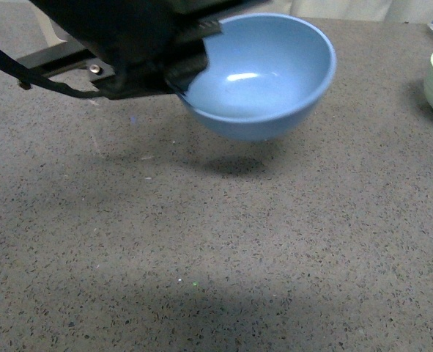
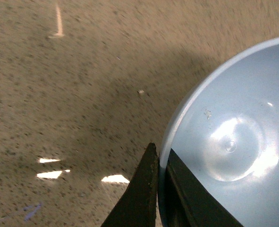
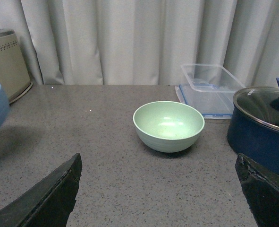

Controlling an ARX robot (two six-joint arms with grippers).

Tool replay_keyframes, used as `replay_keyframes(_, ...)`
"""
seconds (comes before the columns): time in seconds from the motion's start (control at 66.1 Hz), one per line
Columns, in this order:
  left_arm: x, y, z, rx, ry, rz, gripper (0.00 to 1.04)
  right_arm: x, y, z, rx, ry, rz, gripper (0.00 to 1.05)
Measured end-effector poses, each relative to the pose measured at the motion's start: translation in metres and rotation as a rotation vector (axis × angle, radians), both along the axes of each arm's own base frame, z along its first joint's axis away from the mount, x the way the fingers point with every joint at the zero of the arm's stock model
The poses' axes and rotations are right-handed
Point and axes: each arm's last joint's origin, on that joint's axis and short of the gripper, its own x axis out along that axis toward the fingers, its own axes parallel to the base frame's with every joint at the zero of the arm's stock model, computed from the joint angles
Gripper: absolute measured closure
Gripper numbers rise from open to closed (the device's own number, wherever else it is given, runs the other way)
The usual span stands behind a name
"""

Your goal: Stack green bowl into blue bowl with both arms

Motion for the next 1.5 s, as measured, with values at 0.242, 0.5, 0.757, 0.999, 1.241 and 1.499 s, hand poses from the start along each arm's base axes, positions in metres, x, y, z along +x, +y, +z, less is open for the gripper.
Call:
replay_keyframes(0.242, -0.013, -0.038, -0.013, 0.155, -0.014, -0.158, 1.01, 0.000, 0.000, 0.000, 0.000, 0.000, 0.000, 0.09)
replay_keyframes(0.5, -0.014, -0.044, -0.022, 0.180, 0.002, -0.196, 1.01, 0.000, 0.000, 0.000, 0.000, 0.000, 0.000, 0.09)
replay_keyframes(0.757, -0.012, -0.045, -0.019, 0.161, -0.003, -0.205, 0.75, 0.000, 0.000, 0.000, 0.000, 0.000, 0.000, 0.09)
replay_keyframes(0.999, -0.010, -0.041, -0.017, 0.138, 0.000, -0.191, 0.36, 0.000, 0.000, 0.000, 0.000, 0.000, 0.000, 0.09)
replay_keyframes(1.241, -0.011, 0.034, 0.028, -0.034, -0.200, 0.067, 0.07, 0.000, 0.000, 0.000, 0.000, 0.000, 0.000, 0.09)
replay_keyframes(1.499, -0.080, 0.140, 0.033, 0.107, -0.412, 0.296, 0.06, 0.000, 0.000, 0.000, 0.000, 0.000, 0.000, 0.09)
